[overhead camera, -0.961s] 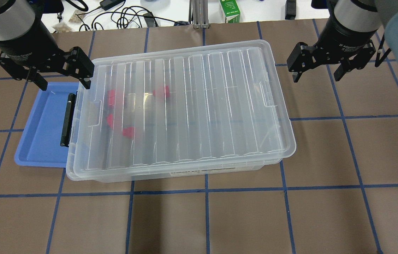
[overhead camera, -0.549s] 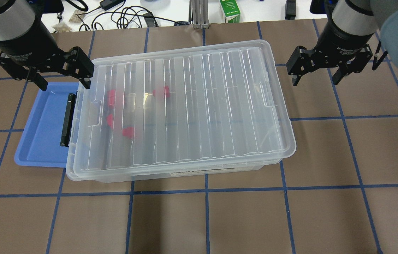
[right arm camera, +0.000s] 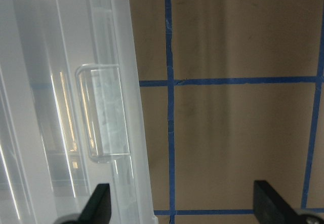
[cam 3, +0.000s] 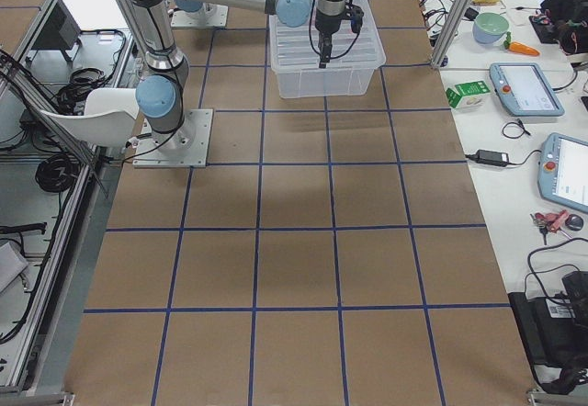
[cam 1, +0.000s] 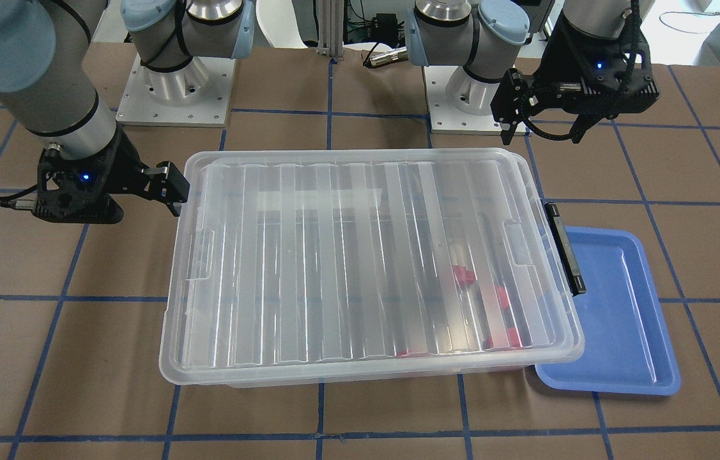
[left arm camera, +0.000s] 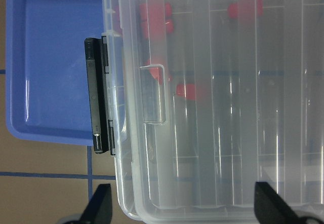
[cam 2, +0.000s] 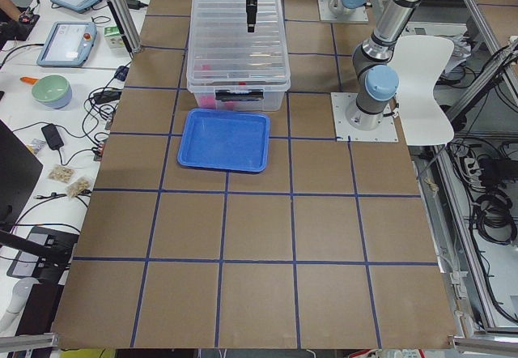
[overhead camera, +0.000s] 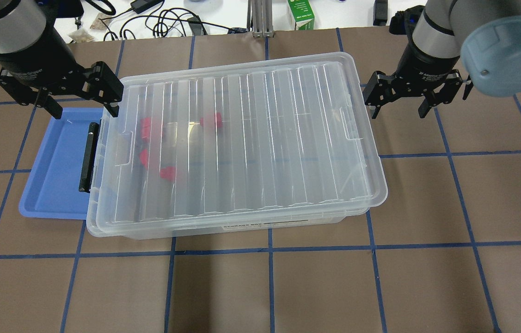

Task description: Place red block in blue tray from box

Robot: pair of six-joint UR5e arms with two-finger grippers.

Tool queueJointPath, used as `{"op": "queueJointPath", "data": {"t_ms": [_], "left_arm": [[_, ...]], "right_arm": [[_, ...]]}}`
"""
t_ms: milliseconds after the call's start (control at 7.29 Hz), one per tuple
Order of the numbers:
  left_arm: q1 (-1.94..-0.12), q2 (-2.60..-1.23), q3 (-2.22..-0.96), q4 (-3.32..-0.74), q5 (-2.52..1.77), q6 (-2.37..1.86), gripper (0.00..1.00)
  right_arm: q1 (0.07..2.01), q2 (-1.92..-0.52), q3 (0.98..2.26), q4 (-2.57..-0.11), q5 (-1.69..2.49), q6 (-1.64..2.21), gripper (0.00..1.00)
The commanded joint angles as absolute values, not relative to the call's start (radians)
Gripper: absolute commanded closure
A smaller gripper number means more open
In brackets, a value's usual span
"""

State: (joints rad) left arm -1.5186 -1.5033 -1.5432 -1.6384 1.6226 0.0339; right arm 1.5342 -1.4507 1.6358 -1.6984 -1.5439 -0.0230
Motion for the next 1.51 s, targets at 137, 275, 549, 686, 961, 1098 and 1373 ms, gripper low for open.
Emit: {"op": "queueJointPath", "data": {"t_ms": [137,275,549,686,961,1098,1373], "left_arm": [[-1.519,-1.503,-1.543,-1.638,1.623,0.034,0.00],[-1.519,-1.503,-1.543,-1.638,1.623,0.034,0.00],[-1.519,-1.503,-1.545,-1.638,1.624,0.035,0.00],[-1.519,-1.503,-1.545,-1.638,1.624,0.035,0.00],[-1.519,-1.503,-1.545,-1.638,1.624,0.035,0.00],[-1.519,-1.503,-1.545,-1.638,1.624,0.035,0.00],[-1.519,-1.503,-1.543,-1.638,1.623,0.035,0.00]], "right_arm": [[1.560,-1.361,1.640,-1.799,-1.543,-0.029,0.00],[1.562,-1.345,1.643,-1.799,-1.543,-0.035,0.00],[1.560,-1.342,1.644,-1.796,-1.555,-0.041,0.00],[1.559,-1.338,1.644,-1.801,-1.557,-0.043,0.00],[1.554,-1.321,1.644,-1.805,-1.559,-0.043,0.00],[1.551,-1.321,1.643,-1.807,-1.560,-0.044,0.00],[1.542,-1.313,1.635,-1.809,-1.568,-0.080,0.00]]}}
